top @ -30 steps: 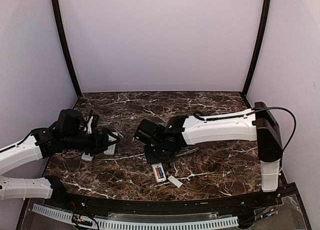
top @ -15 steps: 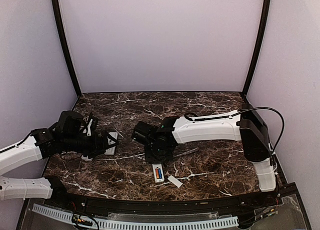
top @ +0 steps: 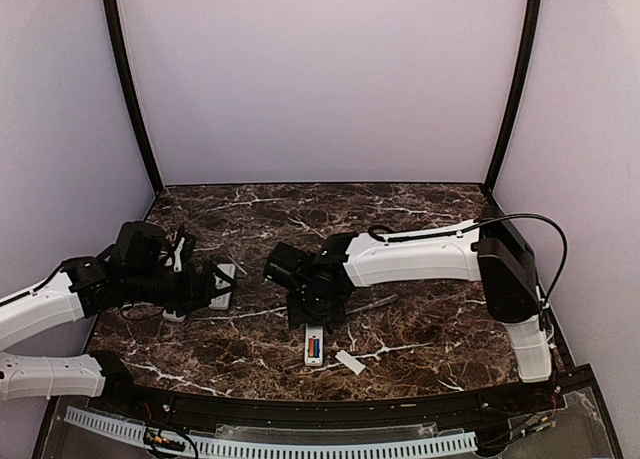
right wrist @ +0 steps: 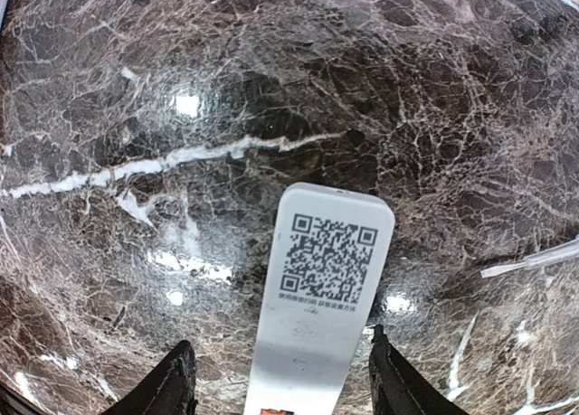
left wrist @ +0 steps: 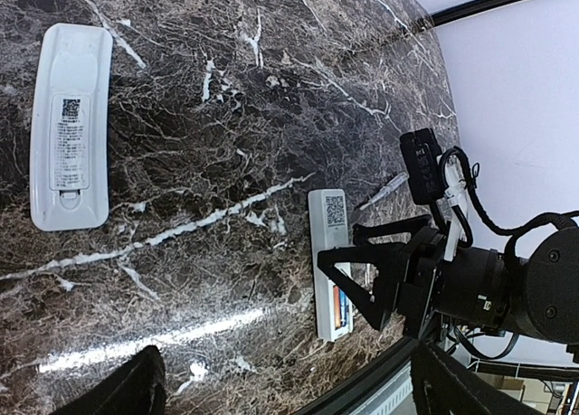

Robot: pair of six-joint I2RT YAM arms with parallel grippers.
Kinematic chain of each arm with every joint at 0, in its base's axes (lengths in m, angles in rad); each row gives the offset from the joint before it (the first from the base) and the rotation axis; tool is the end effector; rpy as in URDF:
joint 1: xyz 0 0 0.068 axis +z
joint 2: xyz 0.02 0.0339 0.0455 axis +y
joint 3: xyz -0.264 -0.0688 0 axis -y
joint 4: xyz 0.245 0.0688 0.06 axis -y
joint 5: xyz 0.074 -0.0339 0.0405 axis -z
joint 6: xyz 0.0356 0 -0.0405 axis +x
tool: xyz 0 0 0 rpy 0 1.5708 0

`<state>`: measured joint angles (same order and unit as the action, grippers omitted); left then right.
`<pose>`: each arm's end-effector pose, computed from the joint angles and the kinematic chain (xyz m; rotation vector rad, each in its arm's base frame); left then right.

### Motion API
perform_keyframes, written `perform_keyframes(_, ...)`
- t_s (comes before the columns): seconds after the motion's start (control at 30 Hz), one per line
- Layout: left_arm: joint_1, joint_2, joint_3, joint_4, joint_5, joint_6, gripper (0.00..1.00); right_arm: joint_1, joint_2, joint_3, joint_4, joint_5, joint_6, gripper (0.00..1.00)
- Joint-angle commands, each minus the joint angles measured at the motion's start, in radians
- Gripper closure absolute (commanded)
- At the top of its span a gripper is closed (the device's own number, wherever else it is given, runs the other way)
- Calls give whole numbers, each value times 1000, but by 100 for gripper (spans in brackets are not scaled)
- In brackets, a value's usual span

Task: Unload the batteries from the remote control
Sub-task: Place the remote control without the battery cover at the center of the board, then pick up the screwdriver from the center of the board.

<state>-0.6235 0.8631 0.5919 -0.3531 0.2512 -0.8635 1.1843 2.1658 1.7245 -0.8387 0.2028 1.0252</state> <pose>0.1479 -0.1173 0.2429 -0.1330 2.3965 -1.0528 0.1749 0.4107 0.1774 -0.1823 2.8158 0.2401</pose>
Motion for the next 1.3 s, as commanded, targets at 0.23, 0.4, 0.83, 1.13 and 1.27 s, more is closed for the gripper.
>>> perform_keyframes(0.23,7,-48,-18,-24,0,25,6,-6,-73,-31,30,21,-27,19)
perform_keyframes(0.4,7,-67,44,-98,-4,48,5,-2,-220,-146,77,54,-76,19)
perform_keyframes(0.83,7,-7,88,-102,-21,57,6,-176,-497,-510,163,19,-152,26)
perform_keyframes(1.13,7,-7,70,-75,-23,29,6,-328,-519,-621,241,-77,-141,29)
perform_keyframes(1.27,7,-12,59,-75,-22,25,7,-334,-476,-606,235,-58,-114,29)
